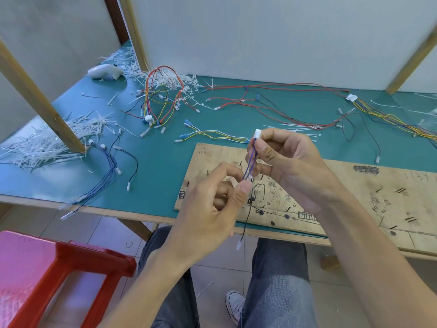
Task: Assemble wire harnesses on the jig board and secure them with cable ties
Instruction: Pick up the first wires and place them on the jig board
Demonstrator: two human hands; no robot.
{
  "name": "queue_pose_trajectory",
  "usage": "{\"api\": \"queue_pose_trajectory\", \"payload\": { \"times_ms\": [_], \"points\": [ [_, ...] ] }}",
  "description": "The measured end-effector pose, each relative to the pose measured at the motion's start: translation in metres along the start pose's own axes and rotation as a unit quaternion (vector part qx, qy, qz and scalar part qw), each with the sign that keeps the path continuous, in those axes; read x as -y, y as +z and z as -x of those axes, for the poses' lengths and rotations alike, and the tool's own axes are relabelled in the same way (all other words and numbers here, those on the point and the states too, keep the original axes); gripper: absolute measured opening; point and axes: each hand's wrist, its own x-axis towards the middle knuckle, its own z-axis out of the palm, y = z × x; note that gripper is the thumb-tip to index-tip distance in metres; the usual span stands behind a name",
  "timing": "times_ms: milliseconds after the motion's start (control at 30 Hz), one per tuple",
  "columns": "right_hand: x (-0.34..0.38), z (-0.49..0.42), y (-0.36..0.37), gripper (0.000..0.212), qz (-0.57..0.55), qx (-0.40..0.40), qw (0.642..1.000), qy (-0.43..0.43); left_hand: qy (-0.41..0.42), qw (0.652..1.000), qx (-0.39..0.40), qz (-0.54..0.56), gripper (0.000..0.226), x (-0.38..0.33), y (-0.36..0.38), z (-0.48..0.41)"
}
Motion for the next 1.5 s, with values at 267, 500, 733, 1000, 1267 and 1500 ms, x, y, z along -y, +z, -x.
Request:
{"api": "queue_pose_trajectory", "payload": {
  "times_ms": [267, 500, 733, 1000, 1267, 1500],
  "points": [
    [0.006, -0.006, 0.007, 0.021, 0.026, -0.028, 0.999, -0.023, 0.016, 0.996, -0.072, -0.042, 0.022, -0.003, 0.005, 0.005],
    [-0.008, -0.017, 0.003, 0.008, 0.169, -0.048, 0.984, -0.031, -0.132, 0.988, -0.084, 0.003, 0.026, 0.015, 0.003, 0.011],
    [-0.043, -0.058, -0.021, 0.007, 0.389, -0.081, 0.918, 0.010, -0.135, 0.973, -0.063, -0.174, 0.028, 0.032, 0.026, 0.016],
    [-0.071, -0.081, -0.031, 0.006, 0.468, -0.104, 0.875, 0.066, -0.145, 0.951, -0.056, -0.266, 0.036, 0.025, 0.040, 0.017],
    [-0.068, -0.081, -0.035, 0.007, 0.461, -0.083, 0.876, 0.110, -0.155, 0.904, 0.023, -0.398, 0.029, 0.030, 0.031, 0.032],
    [-0.056, -0.075, -0.021, 0.013, 0.525, -0.059, 0.843, 0.098, -0.153, 0.858, 0.121, -0.474, 0.016, 0.031, 0.022, 0.032]
  ]
}}
